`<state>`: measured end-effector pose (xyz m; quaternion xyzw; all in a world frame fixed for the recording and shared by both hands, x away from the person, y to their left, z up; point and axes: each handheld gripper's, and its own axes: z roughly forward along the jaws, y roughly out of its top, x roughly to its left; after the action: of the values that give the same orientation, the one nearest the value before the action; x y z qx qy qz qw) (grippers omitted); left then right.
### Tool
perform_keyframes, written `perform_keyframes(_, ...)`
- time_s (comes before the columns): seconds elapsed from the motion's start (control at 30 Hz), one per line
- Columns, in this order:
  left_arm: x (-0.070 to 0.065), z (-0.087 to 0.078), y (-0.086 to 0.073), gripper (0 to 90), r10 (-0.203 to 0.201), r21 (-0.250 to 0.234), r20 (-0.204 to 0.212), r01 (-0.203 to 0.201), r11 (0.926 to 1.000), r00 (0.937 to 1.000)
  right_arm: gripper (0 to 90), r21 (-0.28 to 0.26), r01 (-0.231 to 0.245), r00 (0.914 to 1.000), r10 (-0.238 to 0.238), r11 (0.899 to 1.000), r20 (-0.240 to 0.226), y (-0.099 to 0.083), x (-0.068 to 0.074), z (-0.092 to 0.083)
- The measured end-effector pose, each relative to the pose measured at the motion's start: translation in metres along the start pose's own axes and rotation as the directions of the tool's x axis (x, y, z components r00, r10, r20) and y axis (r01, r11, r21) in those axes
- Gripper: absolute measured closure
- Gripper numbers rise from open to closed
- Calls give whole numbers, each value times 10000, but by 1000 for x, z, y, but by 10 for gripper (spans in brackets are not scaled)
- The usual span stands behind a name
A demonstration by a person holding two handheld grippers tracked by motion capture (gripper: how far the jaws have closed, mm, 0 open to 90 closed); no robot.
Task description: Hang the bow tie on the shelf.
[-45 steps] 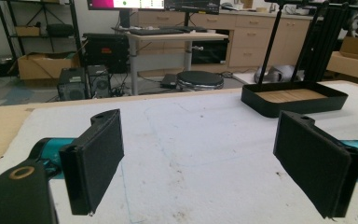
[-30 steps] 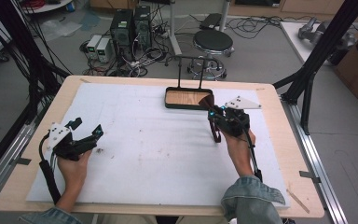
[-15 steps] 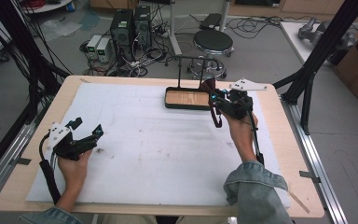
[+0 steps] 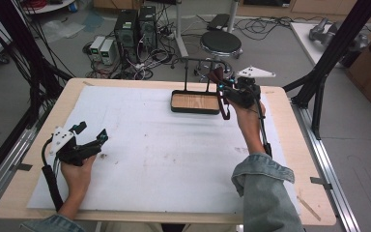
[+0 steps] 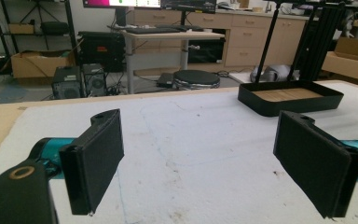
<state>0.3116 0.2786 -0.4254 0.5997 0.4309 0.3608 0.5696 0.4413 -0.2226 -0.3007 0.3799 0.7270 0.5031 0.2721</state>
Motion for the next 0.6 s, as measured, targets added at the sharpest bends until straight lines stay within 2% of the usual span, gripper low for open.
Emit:
perform_keyframes(0.33,0,1,-1,163,35,53,58,-35,10000,10000,751,-352,-218,9996,224,9991,172,10,-13,11)
perform_keyframes(0.6,0,1,-1,163,50,120,74,-50,9999,10000,750,-387,-385,9989,395,9985,244,13,-24,19)
